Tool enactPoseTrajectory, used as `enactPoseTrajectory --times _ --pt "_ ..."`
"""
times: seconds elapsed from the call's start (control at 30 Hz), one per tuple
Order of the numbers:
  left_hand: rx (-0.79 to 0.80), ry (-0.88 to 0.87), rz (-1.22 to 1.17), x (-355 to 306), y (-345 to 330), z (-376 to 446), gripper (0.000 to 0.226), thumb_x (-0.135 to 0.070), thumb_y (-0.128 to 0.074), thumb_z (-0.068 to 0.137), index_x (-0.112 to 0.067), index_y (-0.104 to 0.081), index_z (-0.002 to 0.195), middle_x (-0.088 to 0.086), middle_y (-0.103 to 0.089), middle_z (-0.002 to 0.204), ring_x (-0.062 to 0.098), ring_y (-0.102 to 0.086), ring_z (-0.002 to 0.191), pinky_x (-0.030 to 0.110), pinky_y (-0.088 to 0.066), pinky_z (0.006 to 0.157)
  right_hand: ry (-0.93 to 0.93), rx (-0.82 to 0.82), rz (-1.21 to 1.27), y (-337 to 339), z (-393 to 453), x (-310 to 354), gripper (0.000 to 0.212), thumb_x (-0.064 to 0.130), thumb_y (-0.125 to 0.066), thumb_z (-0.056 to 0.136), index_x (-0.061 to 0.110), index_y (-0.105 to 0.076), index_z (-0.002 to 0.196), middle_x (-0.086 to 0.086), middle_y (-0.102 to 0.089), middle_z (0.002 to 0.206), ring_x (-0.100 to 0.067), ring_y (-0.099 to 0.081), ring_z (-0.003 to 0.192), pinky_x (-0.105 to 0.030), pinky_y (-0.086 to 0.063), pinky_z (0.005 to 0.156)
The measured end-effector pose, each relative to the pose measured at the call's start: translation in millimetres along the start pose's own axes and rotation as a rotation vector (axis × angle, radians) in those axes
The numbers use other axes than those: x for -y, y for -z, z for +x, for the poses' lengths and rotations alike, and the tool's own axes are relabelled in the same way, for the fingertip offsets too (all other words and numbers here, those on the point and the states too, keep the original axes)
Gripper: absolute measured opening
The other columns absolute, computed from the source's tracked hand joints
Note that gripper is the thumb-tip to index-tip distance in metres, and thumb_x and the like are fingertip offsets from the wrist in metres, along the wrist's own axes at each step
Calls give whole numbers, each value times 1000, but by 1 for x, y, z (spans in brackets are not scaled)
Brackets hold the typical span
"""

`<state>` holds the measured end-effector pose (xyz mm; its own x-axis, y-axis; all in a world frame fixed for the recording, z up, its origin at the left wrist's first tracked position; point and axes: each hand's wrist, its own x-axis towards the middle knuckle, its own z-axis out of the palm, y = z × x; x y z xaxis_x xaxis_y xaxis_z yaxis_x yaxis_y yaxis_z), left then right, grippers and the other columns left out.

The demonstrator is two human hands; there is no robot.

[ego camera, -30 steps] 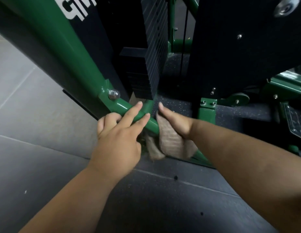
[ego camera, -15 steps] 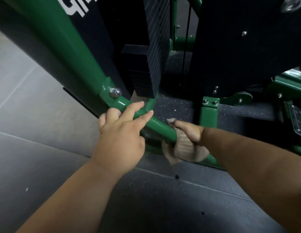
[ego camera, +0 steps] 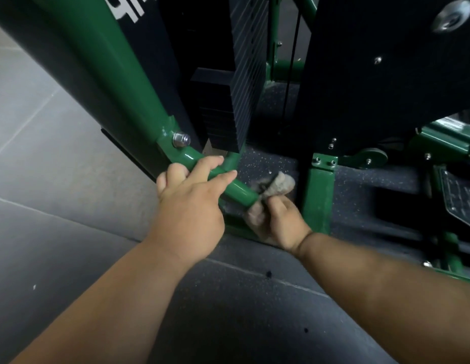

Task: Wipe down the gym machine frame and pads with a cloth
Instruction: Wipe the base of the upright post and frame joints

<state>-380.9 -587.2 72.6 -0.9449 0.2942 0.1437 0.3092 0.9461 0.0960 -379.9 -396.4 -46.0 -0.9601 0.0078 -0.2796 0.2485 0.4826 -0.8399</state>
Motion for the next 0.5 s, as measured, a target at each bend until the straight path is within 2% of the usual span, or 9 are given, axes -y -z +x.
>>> enactPoseTrajectory --times 0.07,0.13,0.17,0.23,0.3,0.37,0.43,0.47,0.5 --pt "-22 15 -4 -3 -1 1 77 -3 -65 71 -39 -66 139 -17 -45 154 23 -35 101 39 -25 97 231 -22 -60 -12 -4 31 54 30 -29 93 2 -70 115 -8 -61 109 -14 -45 101 -35 -42 95" --pt "-33 5 10 -3 -3 0 74 -5 -61 73 -37 -66 139 -16 -47 155 23 -36 100 40 -29 94 406 -72 -24 -19 -5 40 37 28 -37 96 9 -69 102 -8 -66 103 -19 -56 97 -43 -47 90" --pt "-41 -8 16 -2 -4 -1 75 -5 -61 73 -36 -65 140 -15 -47 157 23 -36 100 41 -30 93 483 -86 -89 -22 -7 38 36 31 -38 99 11 -67 107 -9 -66 108 -24 -59 103 -44 -47 94" --pt "-66 -39 27 4 -4 -4 83 3 -63 69 -34 -63 143 -14 -47 158 22 -37 100 44 -33 94 610 -101 -359 -31 -6 -1 49 37 -35 104 8 -65 131 -17 -62 133 -38 -55 128 -51 -42 110" --pt "-89 -74 27 11 -3 -8 89 9 -65 67 -32 -61 146 -12 -48 159 23 -42 102 47 -36 96 778 -185 -692 -37 -8 -52 49 32 -40 103 4 -69 130 -23 -52 145 -46 -44 141 -61 -28 123" --pt "-87 -108 25 17 -2 -12 91 11 -64 68 -29 -58 150 -11 -45 162 24 -45 104 48 -38 97 942 -232 -980 -35 -9 -90 40 28 -51 92 11 -79 113 -18 -52 136 -45 -42 135 -59 -16 126" --pt "-73 -124 18 21 -3 -14 94 12 -65 68 -25 -53 154 -11 -39 166 24 -45 104 45 -37 97 963 -141 -1119 -34 -5 -106 39 32 -52 88 15 -80 108 -10 -65 125 -40 -47 127 -55 -15 125" --pt "-66 -130 16 23 -4 -15 96 13 -66 69 -24 -50 156 -12 -37 167 24 -45 104 44 -36 97 939 -110 -1119 -40 -2 -112 46 31 -49 89 11 -75 121 -10 -68 132 -39 -46 133 -52 -20 124" --pt "-62 -136 15 24 -4 -16 96 13 -66 69 -23 -49 157 -12 -36 168 24 -45 104 43 -36 97 918 -57 -1123 -46 1 -117 61 26 -44 91 6 -55 147 -15 -56 152 -36 -38 148 -48 -21 126"
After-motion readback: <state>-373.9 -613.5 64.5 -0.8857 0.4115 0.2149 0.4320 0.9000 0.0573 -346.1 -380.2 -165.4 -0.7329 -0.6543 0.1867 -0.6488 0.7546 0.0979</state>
